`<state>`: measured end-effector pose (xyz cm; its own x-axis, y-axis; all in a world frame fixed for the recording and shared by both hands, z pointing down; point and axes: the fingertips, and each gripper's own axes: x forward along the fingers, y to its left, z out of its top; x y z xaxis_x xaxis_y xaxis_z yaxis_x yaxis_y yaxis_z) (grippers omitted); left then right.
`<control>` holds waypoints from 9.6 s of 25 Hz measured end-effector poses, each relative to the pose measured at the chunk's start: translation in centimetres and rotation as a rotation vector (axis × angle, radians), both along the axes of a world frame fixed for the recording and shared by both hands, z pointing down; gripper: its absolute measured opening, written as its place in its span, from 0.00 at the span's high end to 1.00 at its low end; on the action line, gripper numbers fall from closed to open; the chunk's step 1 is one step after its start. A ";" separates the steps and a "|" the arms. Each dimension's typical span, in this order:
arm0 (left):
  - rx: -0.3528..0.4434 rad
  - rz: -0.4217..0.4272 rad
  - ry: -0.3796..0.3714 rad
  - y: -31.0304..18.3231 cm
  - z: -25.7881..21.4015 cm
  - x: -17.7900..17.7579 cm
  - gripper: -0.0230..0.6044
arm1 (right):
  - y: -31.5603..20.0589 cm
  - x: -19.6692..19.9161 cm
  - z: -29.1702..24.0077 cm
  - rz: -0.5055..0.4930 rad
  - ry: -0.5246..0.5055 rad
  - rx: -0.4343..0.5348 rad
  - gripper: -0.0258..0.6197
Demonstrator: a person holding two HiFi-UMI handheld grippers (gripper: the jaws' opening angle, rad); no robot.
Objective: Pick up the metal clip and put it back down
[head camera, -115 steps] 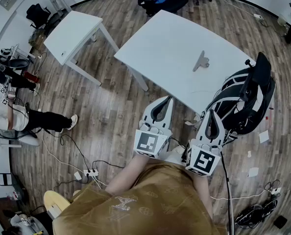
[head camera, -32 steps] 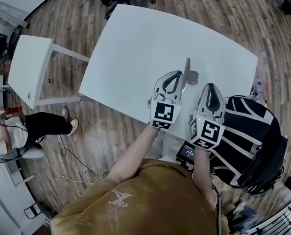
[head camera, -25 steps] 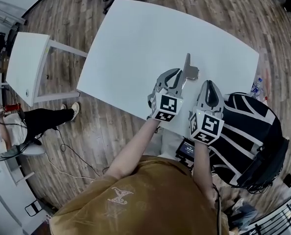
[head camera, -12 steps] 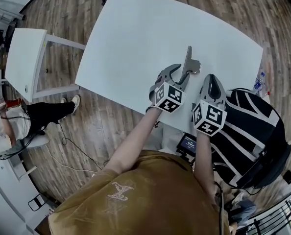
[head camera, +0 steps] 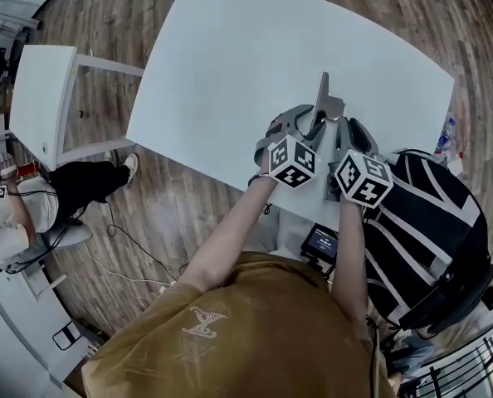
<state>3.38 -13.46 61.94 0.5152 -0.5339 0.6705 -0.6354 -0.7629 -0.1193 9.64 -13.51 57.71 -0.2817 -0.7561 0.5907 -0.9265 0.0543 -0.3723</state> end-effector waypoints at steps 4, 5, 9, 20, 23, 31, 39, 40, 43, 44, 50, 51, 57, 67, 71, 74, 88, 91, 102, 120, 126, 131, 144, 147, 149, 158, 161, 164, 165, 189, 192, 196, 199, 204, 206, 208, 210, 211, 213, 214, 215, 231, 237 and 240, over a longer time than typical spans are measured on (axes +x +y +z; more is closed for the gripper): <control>0.022 0.017 -0.016 0.0 -0.1 0.1 0.70 | -0.9 0.0 1.1 0.015 -0.063 -0.041 0.86; 0.023 0.017 -0.016 0.0 -0.1 0.1 0.70 | -1.1 0.0 1.4 0.020 -0.073 -0.050 0.86; 0.030 0.024 -0.019 0.0 -0.1 0.2 0.70 | -2.0 -0.8 2.7 -0.001 -0.133 -0.099 0.86; 0.046 0.036 -0.025 0.0 -0.2 0.3 0.70 | -2.9 -1.3 3.3 0.026 -0.286 -0.148 0.87; 0.052 0.032 -0.024 -0.1 -0.3 0.2 0.70 | -3.2 -1.4 2.8 0.040 -0.348 -0.133 0.90; 0.024 -0.032 0.010 -0.2 -0.5 -1.4 0.70 | -3.1 -1.8 1.8 0.026 -0.326 -0.097 0.93; 0.024 -0.090 0.069 -0.1 -1.4 -2.0 0.70 | -2.4 -1.5 0.5 0.036 -0.297 -0.055 0.93; 0.025 -0.100 0.082 -0.2 -1.7 -2.2 0.70 | -2.2 -1.5 0.1 0.035 -0.288 -0.044 0.93; 0.035 -0.141 0.123 -0.2 -2.6 -2.9 0.72 | -1.6 -1.3 -1.1 0.035 -0.235 0.002 0.93; 0.041 -0.153 0.134 -0.2 -3.0 -3.1 0.73 | -1.4 -1.4 -1.6 0.034 -0.216 0.016 0.93; 0.090 -0.202 0.184 0.3 -5.7 -4.3 0.78 | 0.3 -2.1 -4.1 0.023 -0.168 0.073 0.93; 0.097 -0.210 0.194 0.3 -6.2 -4.6 0.79 | 0.5 -2.2 -4.5 0.022 -0.165 0.081 0.93; 0.138 -0.254 0.229 1.1 -8.4 -5.4 0.85 | 2.3 -2.7 -6.7 0.020 -0.140 0.142 0.93; 0.181 -0.276 0.323 2.8 -13.2 -5.7 0.91 | 5.0 -3.6 -12.8 -0.015 -0.075 0.312 0.93; 0.188 -0.301 0.361 3.0 -15.3 -6.4 0.91 | 5.6 -3.8 -15.6 -0.031 -0.013 0.413 0.93; 0.225 -0.321 0.400 2.6 -17.9 -6.7 0.92 | 5.9 -3.1 -17.4 -0.026 0.023 0.462 0.93; 0.376 -0.279 0.463 3.2 -25.8 -6.1 0.95 | 8.0 -1.5 -23.1 0.026 0.103 0.621 0.93; 0.389 -0.277 0.472 3.4 -26.5 -6.1 0.95 | 8.1 -1.4 -24.0 0.030 0.120 0.640 0.93; 0.405 -0.279 0.483 3.1 -27.6 -6.3 0.95 | 7.9 -1.2 -24.8 0.035 0.123 0.651 0.93; 0.458 -0.288 0.497 3.2 -28.7 -6.5 0.95 | 8.1 -1.3 -25.5 0.036 0.129 0.663 0.93; 0.433 -0.281 0.526 3.2 -28.7 -6.4 0.95 | 8.1 -1.3 -25.2 0.040 0.126 0.652 0.93; 0.426 -0.290 0.518 3.1 -28.2 -6.5 0.95 | 8.0 -1.2 -25.0 0.039 0.124 0.650 0.93; 0.404 -0.282 0.512 3.0 -27.3 -6.2 0.95 | 7.8 -1.1 -24.2 0.040 0.130 0.628 0.93; 0.398 -0.286 0.513 2.9 -27.0 -6.3 0.95 | 7.7 -1.2 -23.9 0.038 0.131 0.619 0.93; 0.393 -0.288 0.511 2.8 -26.6 -6.3 0.95 | 7.6 -1.2 -23.5 0.037 0.131 0.612 0.93; 0.370 -0.303 0.494 2.3 -25.0 -6.5 0.95 | 7.2 -1.4 -21.6 0.027 0.126 0.568 0.93; 0.358 -0.304 0.489 2.1 -24.3 -6.3 0.95 | 7.0 -1.4 -20.8 0.025 0.128 0.551 0.93; 0.345 -0.300 0.484 2.1 -23.8 -6.3 0.95 | 7.1 -1.4 -19.8 0.026 0.125 0.529 0.93; 0.342 -0.300 0.485 2.0 -23.7 -6.3 0.95 | 7.1 -1.4 -19.5 0.026 0.124 0.522 0.93; 0.169 -0.331 0.366 0.9 -12.7 -7.0 0.95 | 6.4 -2.3 -9.7 0.018 0.070 0.336 0.93; 0.129 -0.327 0.348 1.6 -10.8 -6.5 0.95 | 6.5 -2.4 -8.6 0.013 0.067 0.315 0.93; 0.091 -0.327 0.319 2.1 -8.7 -6.4 0.95 | 6.6 -2.4 -7.3 0.004 0.056 0.295 0.93; 0.073 -0.330 0.307 2.0 -7.7 -6.5 0.95 | 6.5 -2.5 -6.4 0.001 0.038 0.281 0.93; 0.049 -0.338 0.299 2.2 -6.6 -6.9 0.95 | 6.5 -2.8 -5.3 0.000 -0.012 0.262 0.93; 0.045 -0.342 0.296 2.0 -6.3 -7.1 0.95 | 6.0 -3.0 -5.0 -0.004 -0.032 0.258 0.93; 0.034 -0.347 0.292 2.2 -6.0 -7.1 0.95 | 6.1 -3.1 -4.5 -0.011 -0.061 0.238 0.93; 0.019 -0.348 0.288 2.9 -5.6 -6.9 0.95 | 6.5 -2.9 -3.6 -0.015 -0.097 0.205 0.93; 0.016 -0.344 0.287 3.0 -5.4 -6.8 0.95 | 6.5 -2.8 -3.2 -0.012 -0.119 0.190 0.93; 0.017 -0.333 0.287 2.8 -5.3 -6.7 0.95 | 6.3 -2.7 -2.4 -0.004 -0.156 0.165 0.93; 0.018 -0.328 0.286 2.7 -5.2 -6.6 0.95 | 6.2 -2.6 -2.0 -0.002 -0.164 0.154 0.93; 0.017 -0.325 0.286 2.8 -5.1 -6.5 0.95 | 6.3 -2.5 -1.6 -0.001 -0.167 0.143 0.93; -0.029 -0.302 0.259 3.2 -3.1 -5.0 0.95 | 6.3 -1.3 1.2 0.019 -0.206 0.065 0.93; -0.039 -0.274 0.250 3.2 -2.7 -4.2 0.95 | 6.3 -0.8 1.9 0.005 -0.139 0.041 0.91; -0.039 -0.271 0.248 3.3 -2.7 -4.1 0.95 | 6.4 -0.6 2.4 0.013 -0.117 0.022 0.89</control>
